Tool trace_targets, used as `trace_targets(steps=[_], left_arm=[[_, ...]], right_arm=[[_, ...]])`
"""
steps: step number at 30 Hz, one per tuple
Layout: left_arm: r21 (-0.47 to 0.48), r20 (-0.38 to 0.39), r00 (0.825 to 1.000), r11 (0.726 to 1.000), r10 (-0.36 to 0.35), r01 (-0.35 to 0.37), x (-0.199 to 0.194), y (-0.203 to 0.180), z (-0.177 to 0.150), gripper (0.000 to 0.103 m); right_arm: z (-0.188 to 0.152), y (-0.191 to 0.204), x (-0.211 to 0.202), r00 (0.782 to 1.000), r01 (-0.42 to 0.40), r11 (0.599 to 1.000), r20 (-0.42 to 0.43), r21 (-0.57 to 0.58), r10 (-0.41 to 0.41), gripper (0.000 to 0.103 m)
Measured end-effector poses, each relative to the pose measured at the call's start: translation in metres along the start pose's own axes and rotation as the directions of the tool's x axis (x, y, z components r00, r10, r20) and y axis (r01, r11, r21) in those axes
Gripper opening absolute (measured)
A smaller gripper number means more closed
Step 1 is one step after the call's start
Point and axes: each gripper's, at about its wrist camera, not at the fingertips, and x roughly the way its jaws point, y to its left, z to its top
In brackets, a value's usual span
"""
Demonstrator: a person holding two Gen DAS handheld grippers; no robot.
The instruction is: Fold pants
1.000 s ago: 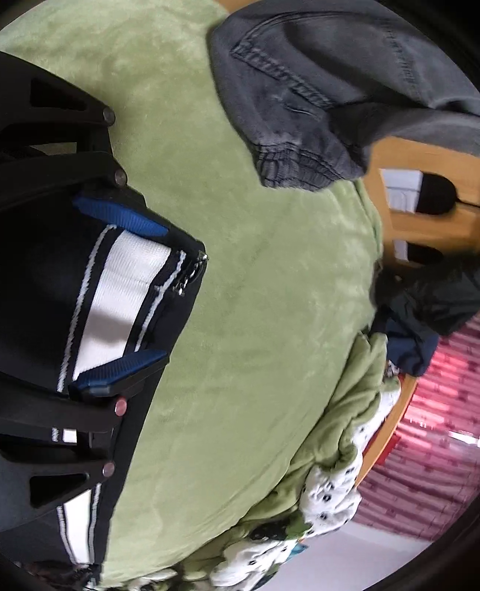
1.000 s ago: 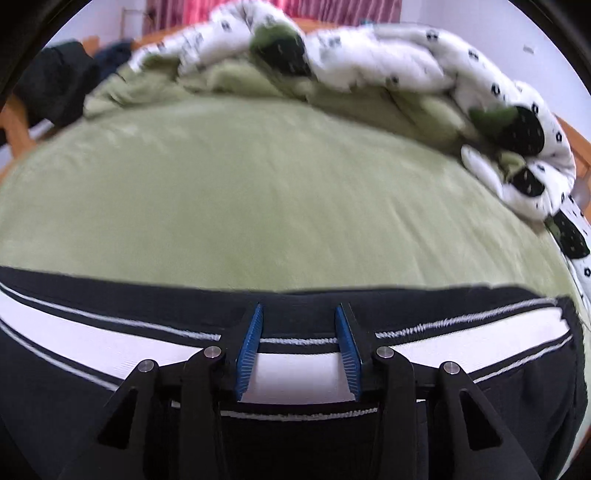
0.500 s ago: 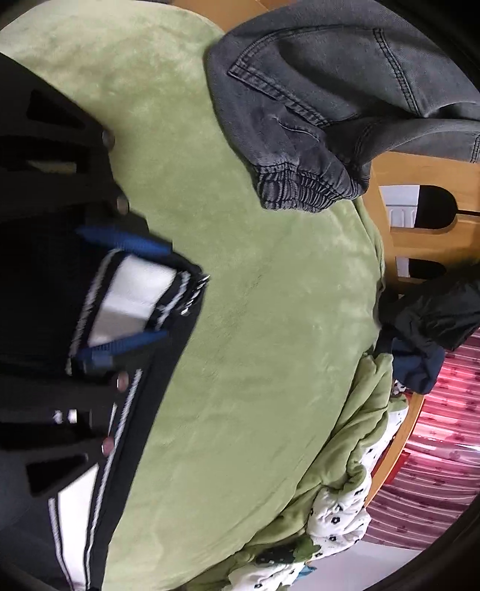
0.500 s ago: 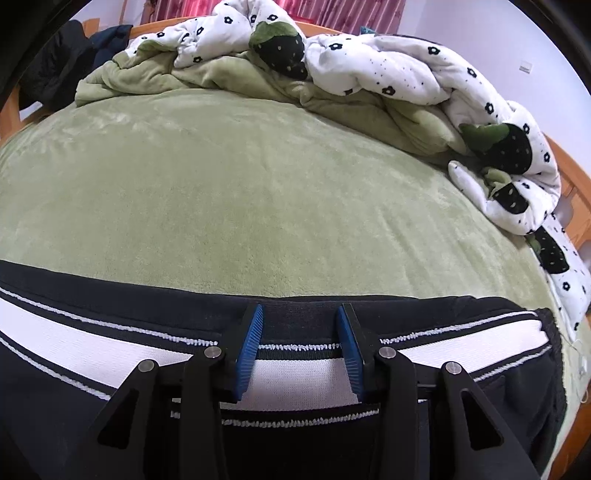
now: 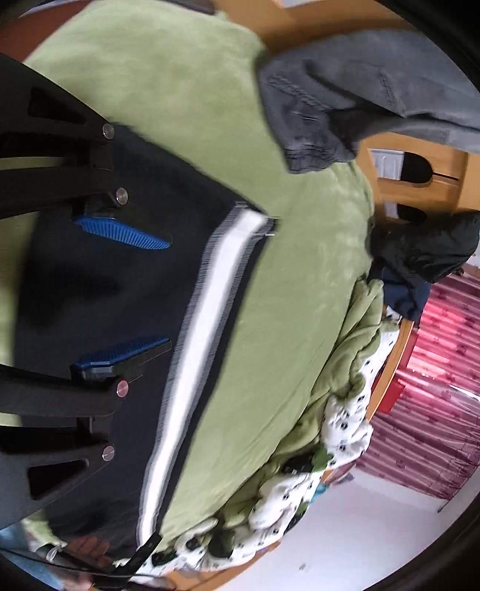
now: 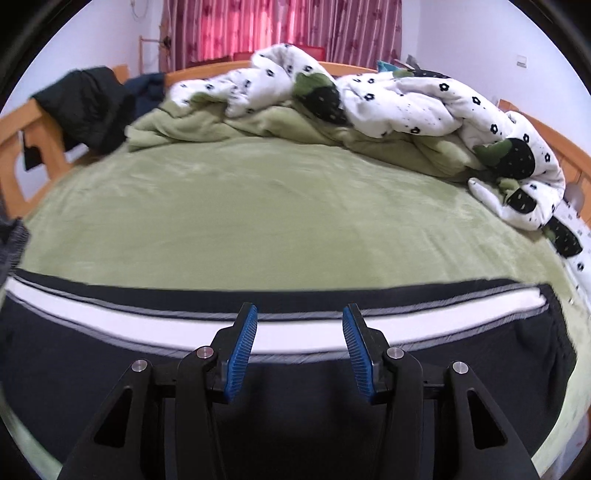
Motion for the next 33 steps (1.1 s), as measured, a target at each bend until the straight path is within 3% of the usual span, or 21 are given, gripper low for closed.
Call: trace_targets(steps=[7, 12, 16, 21, 27, 33], left_arm=[[-0.087, -0.066, 0.995, 0.994, -0.068, 0.062, -0.015, 0.031, -0.056, 0.046], [-0.229, -0.139, 0.981, 0.968, -0.135, 0.1, 0.002, 0.06, -0.084, 0.046], [-0.249, -0.1, 0.979, 0.957, -0.176, 0.146, 0.004, 0.07, -0.085, 0.046], [-0.335, -0.031, 0.977, 0.923, -0.213, 0.19, 0.012, 0.086, -0.082, 0.047], [-0.298, -0.001, 0.987, 0.942, -0.161, 0.154, 0.016, 0.086, -0.071, 0.051], [-0.39, 0.048, 0.98, 0.899, -0.195, 0.198, 0.012, 0.105, -0.072, 0.051]], right_arm=[[-0.033, 0.025, -0.033, 0.991, -0.102, 0.991, -0.08, 0.083, 0.108, 0.048], [-0.05, 0.048, -0.038, 0.991, -0.055, 0.997, -0.122, 0.048, 0.061, 0.048], [-0.053, 0.056, -0.036, 0.987, -0.077, 0.994, -0.137, 0.077, 0.087, 0.048], [-0.053, 0.067, -0.026, 0.983, -0.077, 0.993, -0.159, 0.085, 0.09, 0.048], [-0.056, 0.078, -0.016, 0.98, -0.066, 0.995, -0.183, 0.07, 0.077, 0.048], [-0.057, 0.08, -0.01, 0.978, -0.055, 0.997, -0.2, 0.057, 0.065, 0.048]])
